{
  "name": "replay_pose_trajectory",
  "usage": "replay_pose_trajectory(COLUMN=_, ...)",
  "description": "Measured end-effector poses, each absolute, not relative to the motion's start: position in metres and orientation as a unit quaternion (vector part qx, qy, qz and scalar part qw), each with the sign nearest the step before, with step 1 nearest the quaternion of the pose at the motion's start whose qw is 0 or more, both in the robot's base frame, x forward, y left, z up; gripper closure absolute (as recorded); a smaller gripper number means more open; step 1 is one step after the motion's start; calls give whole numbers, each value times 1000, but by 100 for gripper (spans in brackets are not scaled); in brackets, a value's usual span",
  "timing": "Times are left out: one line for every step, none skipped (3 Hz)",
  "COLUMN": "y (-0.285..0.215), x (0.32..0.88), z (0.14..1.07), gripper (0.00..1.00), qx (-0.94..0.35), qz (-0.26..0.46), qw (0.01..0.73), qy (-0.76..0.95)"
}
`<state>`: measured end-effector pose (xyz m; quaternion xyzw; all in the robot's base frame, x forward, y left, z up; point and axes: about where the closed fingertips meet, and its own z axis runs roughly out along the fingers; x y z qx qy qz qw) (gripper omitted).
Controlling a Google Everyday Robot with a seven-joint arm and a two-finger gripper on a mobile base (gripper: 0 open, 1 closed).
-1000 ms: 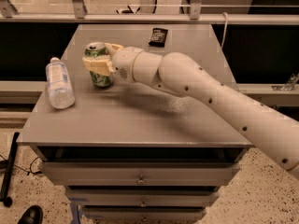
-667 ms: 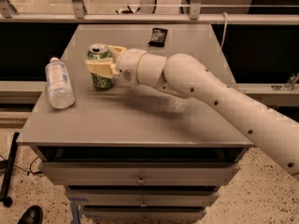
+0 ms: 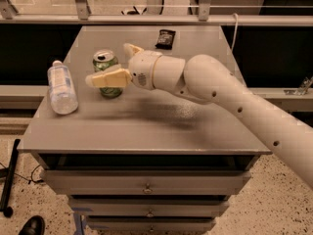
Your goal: Move green can near blue plastic bottle
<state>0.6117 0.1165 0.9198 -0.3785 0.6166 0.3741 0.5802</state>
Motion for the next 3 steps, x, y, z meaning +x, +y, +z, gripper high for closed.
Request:
replay_pose_trajectory(y=96, x=603, z=925, gripper=0, qx=-379, qz=373, qw=576, qy=621)
replay_pose_trajectory(y=29, x=601, z=931, gripper=0, qx=-356, qz=357, qw=579, qy=641)
replay_pose_trajectory(y=29, x=601, z=931, gripper=0, qx=-356, qz=357, qw=579, qy=641)
